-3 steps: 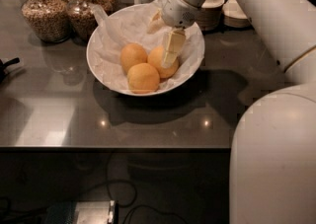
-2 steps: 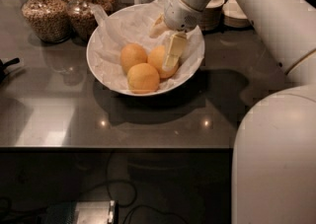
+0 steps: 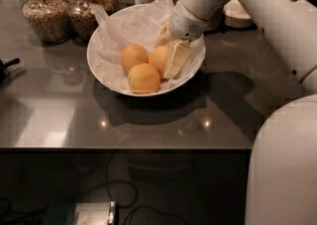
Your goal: Pick orange from white bowl
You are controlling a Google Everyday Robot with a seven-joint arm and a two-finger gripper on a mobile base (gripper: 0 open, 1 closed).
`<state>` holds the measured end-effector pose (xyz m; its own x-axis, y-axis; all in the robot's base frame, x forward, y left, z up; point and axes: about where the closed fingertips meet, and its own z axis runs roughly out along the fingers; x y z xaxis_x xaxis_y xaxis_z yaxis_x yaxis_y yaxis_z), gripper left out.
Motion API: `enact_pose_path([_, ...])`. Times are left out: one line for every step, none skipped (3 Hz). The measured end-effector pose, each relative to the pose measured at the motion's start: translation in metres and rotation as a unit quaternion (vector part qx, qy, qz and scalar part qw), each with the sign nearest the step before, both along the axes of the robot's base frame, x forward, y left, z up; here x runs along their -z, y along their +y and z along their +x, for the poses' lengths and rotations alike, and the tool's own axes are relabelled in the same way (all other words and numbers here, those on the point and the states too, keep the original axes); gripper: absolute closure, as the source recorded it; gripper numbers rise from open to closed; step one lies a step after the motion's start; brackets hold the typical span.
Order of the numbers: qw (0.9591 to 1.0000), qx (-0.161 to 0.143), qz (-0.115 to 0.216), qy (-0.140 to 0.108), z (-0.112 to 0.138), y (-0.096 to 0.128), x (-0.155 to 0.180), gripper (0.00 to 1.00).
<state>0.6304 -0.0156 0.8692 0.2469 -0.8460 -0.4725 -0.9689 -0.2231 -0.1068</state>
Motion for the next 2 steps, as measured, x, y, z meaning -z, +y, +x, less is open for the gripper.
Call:
enact_pose_path([1.0000, 0.001, 0.005, 0.005, -0.0039, -0.0001, 0.0070, 0.34])
enact_pose_path([0.9999, -0.006, 0.009, 0.009, -0.0036, 0.0034, 0.0155, 0.51])
